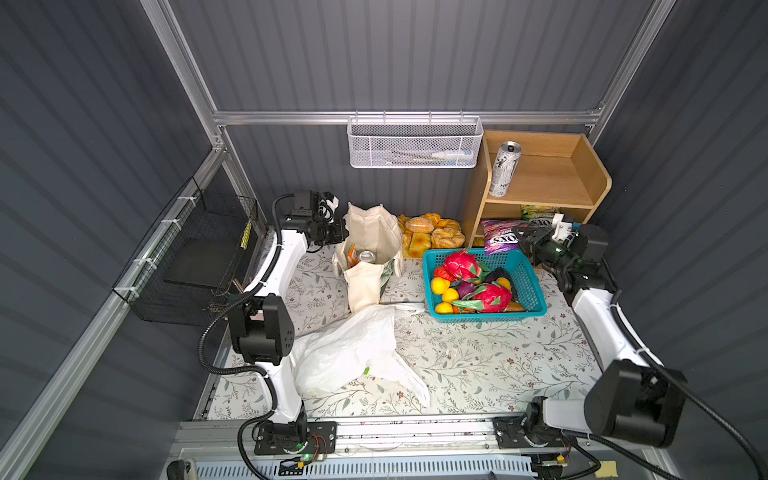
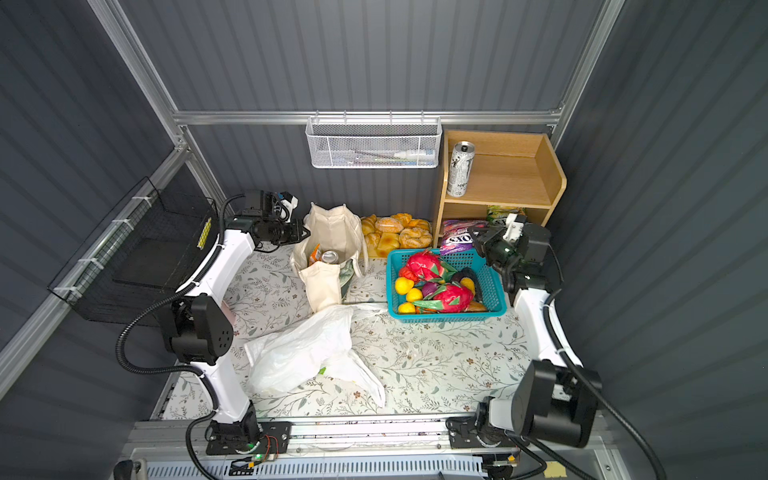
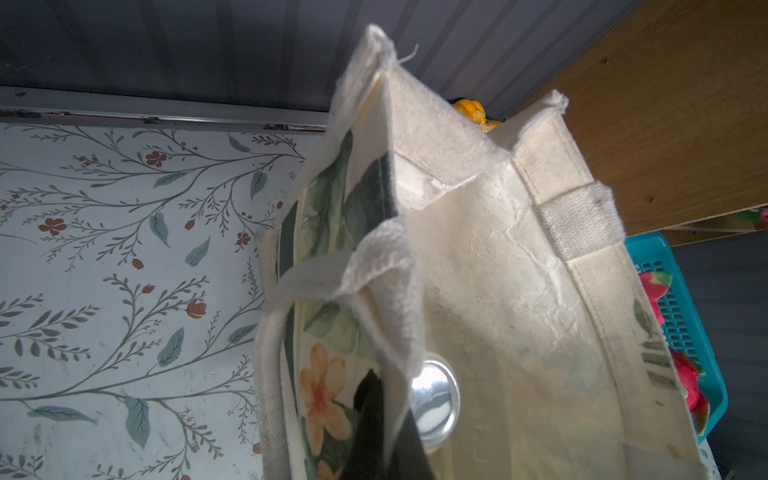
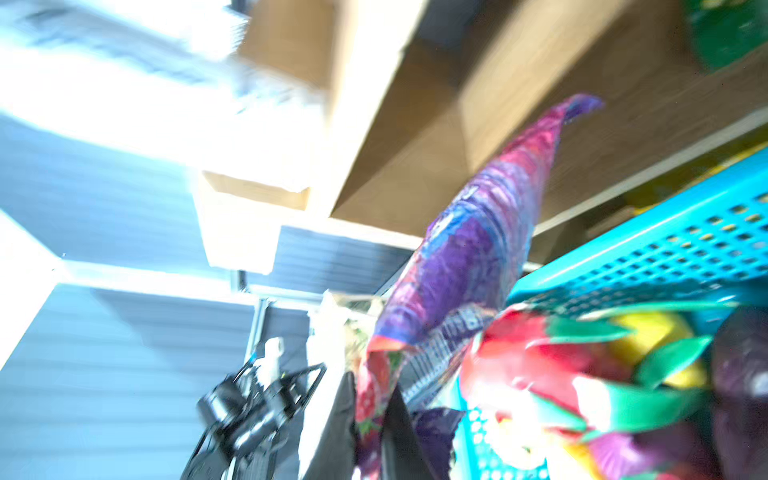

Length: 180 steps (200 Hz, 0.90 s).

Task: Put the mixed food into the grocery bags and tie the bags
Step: 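Grasp the purple Fox's Berries packet with the right gripper and pull out, then lower the purple packet into the tote bag and open the right gripper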

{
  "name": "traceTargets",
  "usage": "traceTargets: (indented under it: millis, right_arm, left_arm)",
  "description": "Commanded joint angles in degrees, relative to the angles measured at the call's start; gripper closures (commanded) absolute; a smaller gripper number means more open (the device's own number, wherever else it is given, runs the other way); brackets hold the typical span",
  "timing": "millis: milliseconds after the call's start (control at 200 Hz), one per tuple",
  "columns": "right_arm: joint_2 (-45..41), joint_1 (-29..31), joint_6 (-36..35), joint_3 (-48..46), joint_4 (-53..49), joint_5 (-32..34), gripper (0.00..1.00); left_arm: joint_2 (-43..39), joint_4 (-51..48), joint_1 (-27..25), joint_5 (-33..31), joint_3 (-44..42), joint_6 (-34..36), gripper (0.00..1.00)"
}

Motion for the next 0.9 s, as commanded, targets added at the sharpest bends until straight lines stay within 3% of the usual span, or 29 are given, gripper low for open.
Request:
traceTargets:
  millis: [0,150,310,550,896]
  right_arm:
    - [-5.9,2.9,-1.7,0.0,-2.4,-1.5,1.00]
    - [-8.4,12.2,-2.2,3.1,-4.7,1.6,1.00]
    - [-3.4,23.5,-2.7,10.3,-4.0,3.9,1.00]
    - [12.6,36.1,-3.8,23.4,-2.2,7.0,1.00]
    - [40.6,42.2,-4.6,47.4,-8.1,9.2,1.00]
  left_arm:
    - [0.7,-2.4,-0.6,0.2,1.1,0.3,1.00]
    - [0.8,-2.1,-0.6,0.4,0.9,0.0,1.00]
    - [0.8,-2.2,-0.6,0.8,0.8,-0.2,1.00]
    - [0.8,-2.1,-0.7,1.1,0.5,-0.4,1.00]
    - [0.3,-2.1,-0.9,1.4,0.7,-0.7,1.00]
